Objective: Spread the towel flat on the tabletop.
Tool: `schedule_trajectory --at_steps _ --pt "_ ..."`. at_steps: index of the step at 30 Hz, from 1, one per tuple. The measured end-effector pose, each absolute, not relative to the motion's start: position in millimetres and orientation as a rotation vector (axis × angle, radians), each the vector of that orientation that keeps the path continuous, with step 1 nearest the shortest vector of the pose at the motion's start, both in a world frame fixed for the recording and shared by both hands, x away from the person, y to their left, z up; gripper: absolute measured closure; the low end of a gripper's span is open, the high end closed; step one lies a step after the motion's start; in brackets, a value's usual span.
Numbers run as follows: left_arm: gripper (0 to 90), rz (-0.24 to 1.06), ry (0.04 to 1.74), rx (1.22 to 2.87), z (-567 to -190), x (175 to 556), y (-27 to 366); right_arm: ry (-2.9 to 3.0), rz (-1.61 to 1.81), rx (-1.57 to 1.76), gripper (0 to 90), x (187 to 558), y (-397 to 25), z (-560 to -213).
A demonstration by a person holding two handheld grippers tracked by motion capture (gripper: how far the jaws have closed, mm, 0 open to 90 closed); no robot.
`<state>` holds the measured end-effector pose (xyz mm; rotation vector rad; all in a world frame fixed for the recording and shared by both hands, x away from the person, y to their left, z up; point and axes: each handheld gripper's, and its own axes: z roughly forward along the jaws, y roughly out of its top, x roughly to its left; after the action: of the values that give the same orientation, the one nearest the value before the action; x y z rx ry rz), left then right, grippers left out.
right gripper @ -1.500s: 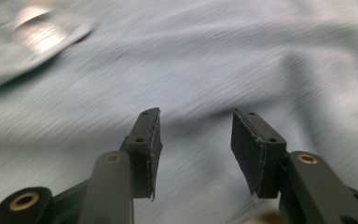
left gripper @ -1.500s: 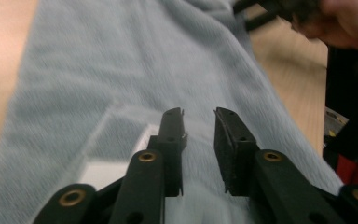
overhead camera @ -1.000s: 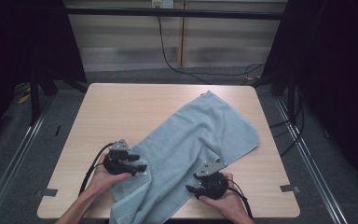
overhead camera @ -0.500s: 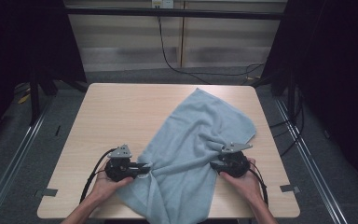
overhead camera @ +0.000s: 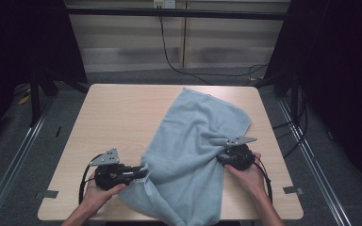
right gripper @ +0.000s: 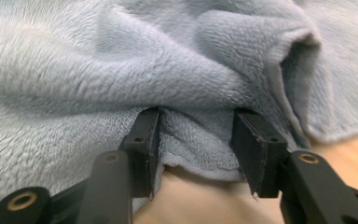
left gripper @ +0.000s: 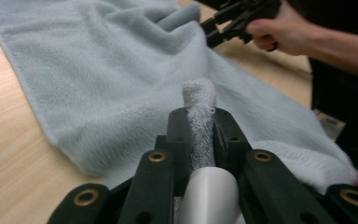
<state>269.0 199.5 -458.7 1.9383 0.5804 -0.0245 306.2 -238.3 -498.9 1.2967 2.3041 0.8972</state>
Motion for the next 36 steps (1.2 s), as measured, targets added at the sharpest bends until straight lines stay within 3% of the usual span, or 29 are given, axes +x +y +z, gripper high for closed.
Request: schedule_trajectory --at_steps 5,7,11,15,27,29,32,34,36 --pt "82.4 -0.086 0.534 1.928 -457.1 242.2 210.7 2.269 0.897 1.350 51.3 311.2 -250.0 -499.8" --pt "81.3 -0.087 0.525 1.941 -461.0 228.3 215.9 2.268 0.901 1.358 45.9 309.6 -249.4 -499.1" --pt "70.5 -0.119 0.518 1.944 -464.5 216.3 229.6 2.290 0.986 1.345 42.0 300.2 -245.5 -491.5" --pt "57.6 -0.129 0.540 1.860 -457.6 228.7 240.7 2.353 1.039 1.286 42.0 281.8 -234.8 -482.2" --pt "52.3 -0.023 0.641 1.921 -459.4 306.5 215.3 2.454 0.964 1.135 42.6 240.7 -213.5 -497.2" --pt "51.2 -0.012 0.646 1.964 -467.0 311.9 206.0 2.460 0.972 1.129 49.2 239.4 -212.5 -496.8" --pt "52.1 0.014 0.642 2.104 -485.5 317.8 187.0 2.465 0.996 1.116 67.5 237.7 -212.5 -496.5" --pt "58.4 0.063 0.648 2.186 -497.0 318.6 178.7 2.478 1.002 1.118 79.0 236.1 -213.2 -495.7" --pt "68.4 0.115 0.613 2.222 -502.8 314.3 175.6 2.476 1.006 1.132 81.8 233.3 -214.0 -495.5"
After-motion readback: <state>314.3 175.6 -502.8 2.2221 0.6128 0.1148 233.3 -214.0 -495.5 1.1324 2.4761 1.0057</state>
